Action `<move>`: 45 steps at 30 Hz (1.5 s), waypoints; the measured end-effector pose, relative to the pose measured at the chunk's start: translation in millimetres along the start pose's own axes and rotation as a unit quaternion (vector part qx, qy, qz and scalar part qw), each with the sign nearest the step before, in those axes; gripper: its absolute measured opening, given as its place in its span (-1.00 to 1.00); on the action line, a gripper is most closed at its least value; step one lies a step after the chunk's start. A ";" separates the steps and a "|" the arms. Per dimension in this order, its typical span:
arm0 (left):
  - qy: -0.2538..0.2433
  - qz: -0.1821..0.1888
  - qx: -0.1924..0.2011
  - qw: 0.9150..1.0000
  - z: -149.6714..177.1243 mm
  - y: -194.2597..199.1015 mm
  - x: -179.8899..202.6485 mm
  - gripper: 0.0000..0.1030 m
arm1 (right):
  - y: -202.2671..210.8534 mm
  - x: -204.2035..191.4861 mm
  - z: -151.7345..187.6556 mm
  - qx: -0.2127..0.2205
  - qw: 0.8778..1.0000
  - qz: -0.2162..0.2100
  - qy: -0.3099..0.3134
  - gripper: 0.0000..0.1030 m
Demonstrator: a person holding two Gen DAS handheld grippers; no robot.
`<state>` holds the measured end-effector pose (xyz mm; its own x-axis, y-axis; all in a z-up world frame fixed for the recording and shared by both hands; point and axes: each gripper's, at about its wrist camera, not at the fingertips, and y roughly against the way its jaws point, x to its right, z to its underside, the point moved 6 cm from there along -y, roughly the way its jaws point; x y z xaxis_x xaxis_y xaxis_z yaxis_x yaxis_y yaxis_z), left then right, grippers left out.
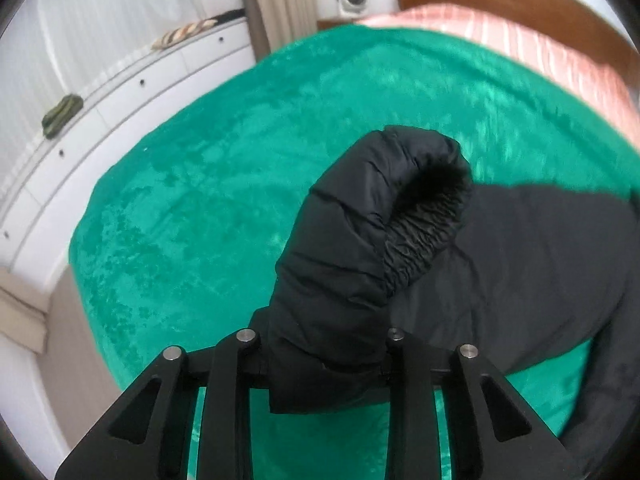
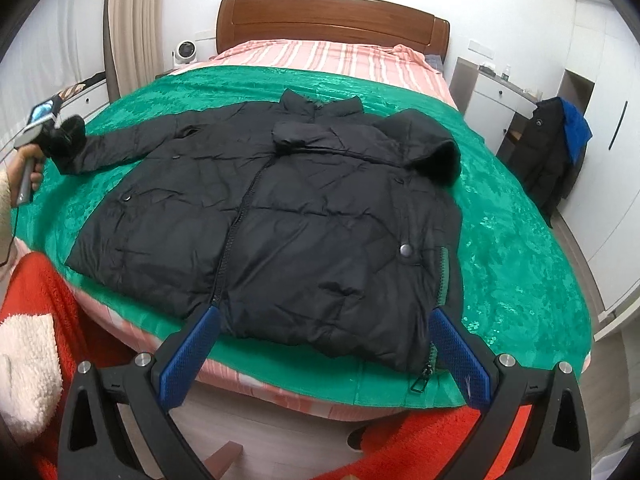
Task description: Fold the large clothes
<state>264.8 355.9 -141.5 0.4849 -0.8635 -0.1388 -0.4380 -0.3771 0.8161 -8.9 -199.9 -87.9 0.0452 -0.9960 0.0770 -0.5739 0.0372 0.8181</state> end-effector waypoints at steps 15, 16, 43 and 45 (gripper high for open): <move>-0.170 0.286 -0.063 0.941 169.8 127.4 97.9 0.77 | -84.9 166.3 49.1 -0.088 0.942 -0.098 -0.309 0.66; -0.189 0.289 -0.071 0.936 181.5 127.2 111.5 0.77 | -96.2 164.6 53.8 -0.106 0.936 -0.115 -0.315 0.54; -0.234 0.256 -0.050 0.937 204.6 138.9 131.8 0.32 | -80.3 152.5 48.1 -0.116 0.972 -0.036 -0.200 0.11; -0.221 0.259 -0.037 0.939 197.6 147.3 126.3 0.35 | -64.7 165.7 28.9 -0.091 0.981 0.002 -0.169 0.17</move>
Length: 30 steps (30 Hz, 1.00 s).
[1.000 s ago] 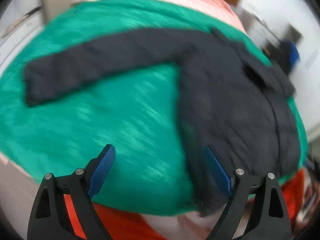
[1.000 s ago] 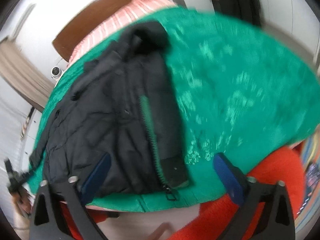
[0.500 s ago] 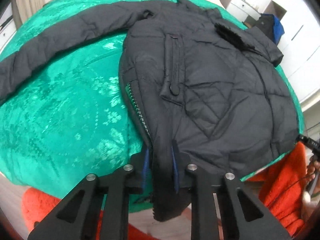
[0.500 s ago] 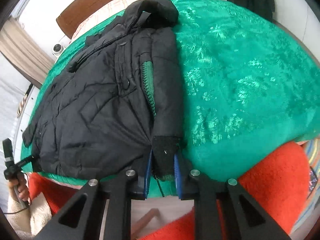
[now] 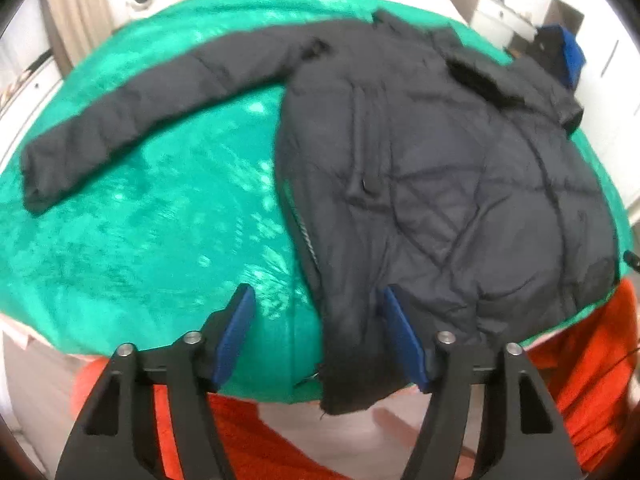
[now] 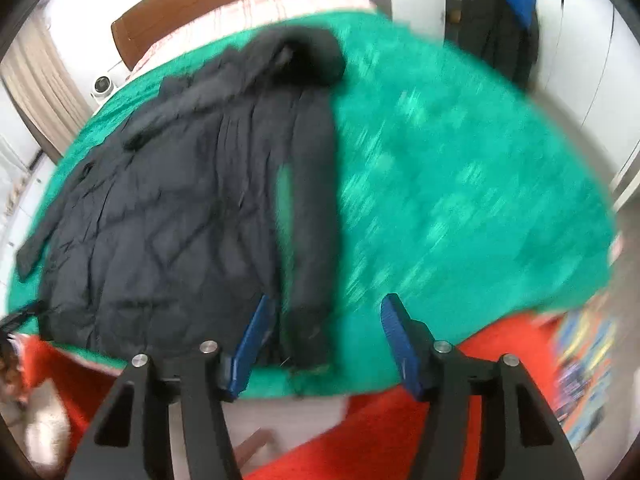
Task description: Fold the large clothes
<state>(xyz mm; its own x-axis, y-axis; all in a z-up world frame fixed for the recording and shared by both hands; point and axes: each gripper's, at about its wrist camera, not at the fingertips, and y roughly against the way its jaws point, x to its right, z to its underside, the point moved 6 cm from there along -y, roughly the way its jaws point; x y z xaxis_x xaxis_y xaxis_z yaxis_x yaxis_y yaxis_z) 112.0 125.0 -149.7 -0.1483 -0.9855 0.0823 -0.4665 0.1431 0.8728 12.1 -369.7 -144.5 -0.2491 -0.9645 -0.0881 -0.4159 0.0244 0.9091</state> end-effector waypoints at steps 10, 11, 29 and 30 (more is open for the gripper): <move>0.101 -0.045 0.091 0.990 -23.2 9.0 -29.4 0.62 | 14.8 -168.8 -123.6 0.150 0.947 -0.081 0.271 0.74; 0.106 -0.048 0.090 0.989 -20.2 5.9 -28.9 0.62 | 2.9 -195.1 -127.6 0.152 0.936 -0.101 0.300 0.74; 0.098 -0.096 0.106 0.985 -3.6 -13.1 -40.1 0.78 | 22.7 -14.5 -262.7 0.250 0.968 0.015 0.026 -0.44; 0.099 -0.097 0.107 0.985 -3.5 -12.4 -40.1 0.78 | 36.3 18.4 -264.9 0.259 0.965 0.035 0.003 -0.44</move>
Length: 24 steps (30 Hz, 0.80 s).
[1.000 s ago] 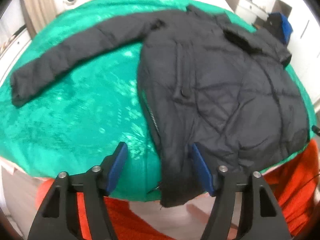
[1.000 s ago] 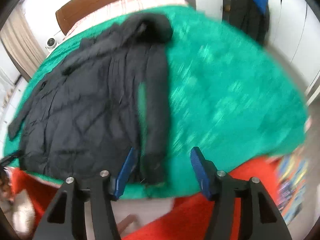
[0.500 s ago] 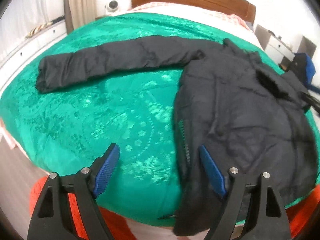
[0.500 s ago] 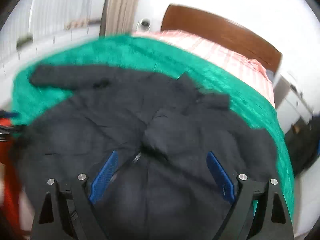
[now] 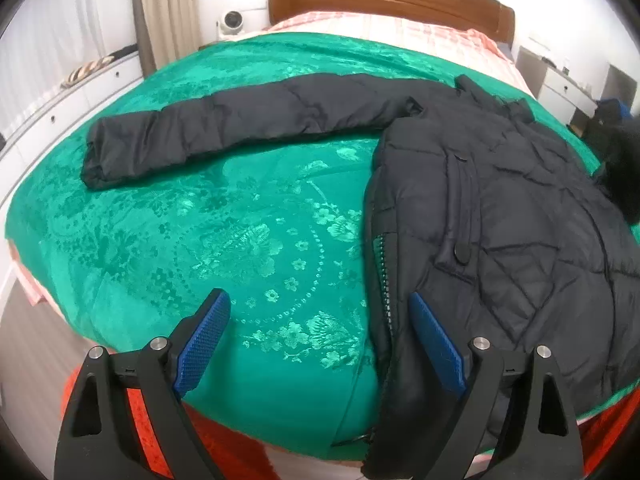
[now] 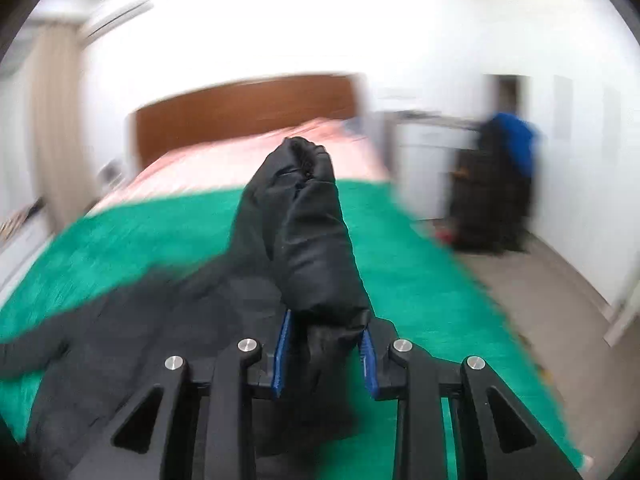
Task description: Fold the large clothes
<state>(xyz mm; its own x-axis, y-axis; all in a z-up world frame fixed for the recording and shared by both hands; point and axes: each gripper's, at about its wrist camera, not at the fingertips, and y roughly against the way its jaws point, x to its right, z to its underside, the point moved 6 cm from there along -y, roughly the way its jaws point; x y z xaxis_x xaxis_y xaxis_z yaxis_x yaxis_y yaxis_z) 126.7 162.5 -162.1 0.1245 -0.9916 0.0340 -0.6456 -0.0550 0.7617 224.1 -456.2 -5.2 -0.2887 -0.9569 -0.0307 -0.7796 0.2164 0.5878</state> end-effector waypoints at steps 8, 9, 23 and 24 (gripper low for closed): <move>0.002 -0.008 -0.006 1.000 -0.4 -5.9 2.5 0.79 | 2.6 225.8 86.0 -0.099 0.967 0.202 -0.121 -0.56; 0.002 -0.009 -0.007 1.000 -0.4 -6.3 2.8 0.79 | -3.3 233.7 111.1 -0.127 0.961 0.209 -0.130 -0.55; -0.070 -0.030 0.037 0.996 -59.4 -0.9 19.5 0.94 | 103.2 98.5 219.0 -0.051 0.963 0.134 -0.230 0.90; -0.083 -0.026 0.039 0.995 -70.5 -9.8 22.8 0.94 | 102.4 78.8 222.4 -0.052 0.968 0.113 -0.217 0.93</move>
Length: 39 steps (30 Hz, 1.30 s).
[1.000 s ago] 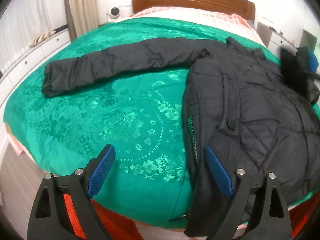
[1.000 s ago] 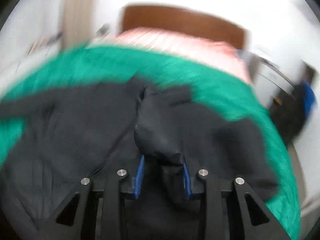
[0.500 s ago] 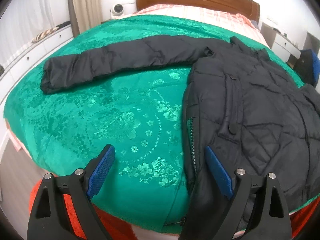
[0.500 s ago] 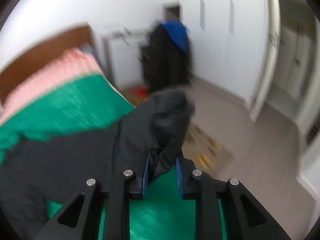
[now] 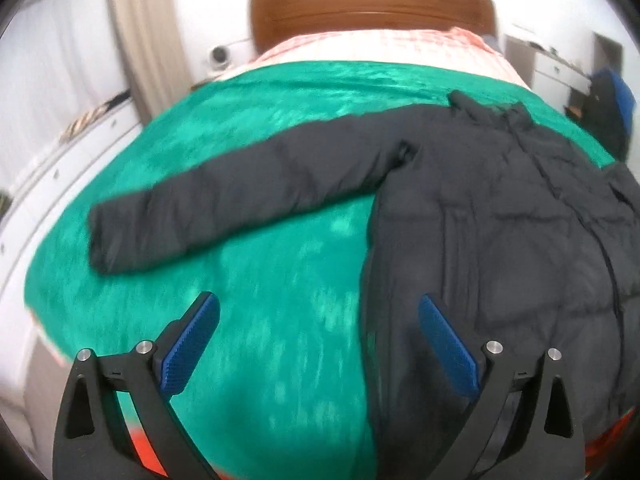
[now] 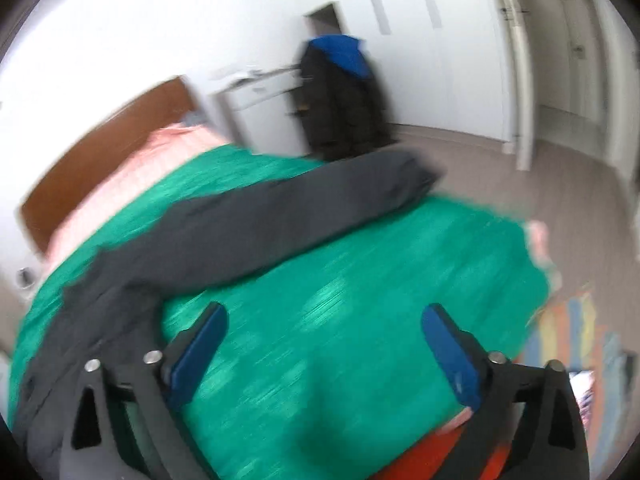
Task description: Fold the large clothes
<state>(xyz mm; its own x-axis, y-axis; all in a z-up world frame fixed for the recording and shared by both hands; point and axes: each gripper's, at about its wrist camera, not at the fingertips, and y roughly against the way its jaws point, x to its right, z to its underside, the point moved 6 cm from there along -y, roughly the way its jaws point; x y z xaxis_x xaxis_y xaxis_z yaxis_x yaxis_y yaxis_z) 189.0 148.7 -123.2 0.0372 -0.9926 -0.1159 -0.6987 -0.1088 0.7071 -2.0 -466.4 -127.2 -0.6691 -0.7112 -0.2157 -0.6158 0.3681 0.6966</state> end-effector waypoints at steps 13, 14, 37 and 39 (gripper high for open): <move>0.132 0.008 -0.053 0.990 -1.3 -129.1 -53.7 0.99 | -28.9 -82.7 30.9 -0.028 0.984 -0.051 0.170 0.93; 0.126 0.003 -0.051 0.991 -0.8 -128.9 -52.1 0.99 | -39.4 -76.6 36.7 -0.030 0.984 -0.049 0.169 0.93; 0.127 0.003 -0.045 0.991 1.4 -124.8 -50.6 0.99 | -50.9 -87.2 50.7 -0.048 0.977 -0.044 0.204 0.93; 0.127 0.003 -0.045 0.991 1.2 -124.9 -50.7 0.99 | -51.5 -87.2 51.2 -0.050 0.977 -0.044 0.203 0.93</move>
<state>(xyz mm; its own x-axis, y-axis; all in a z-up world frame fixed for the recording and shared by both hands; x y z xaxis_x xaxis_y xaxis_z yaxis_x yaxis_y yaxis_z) 273.5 212.7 -206.5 0.2196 -0.9737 0.0606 -0.6334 -0.0951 0.7680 66.8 -392.7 -179.3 -0.3826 -0.9239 -0.0015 -0.6053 0.2494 0.7559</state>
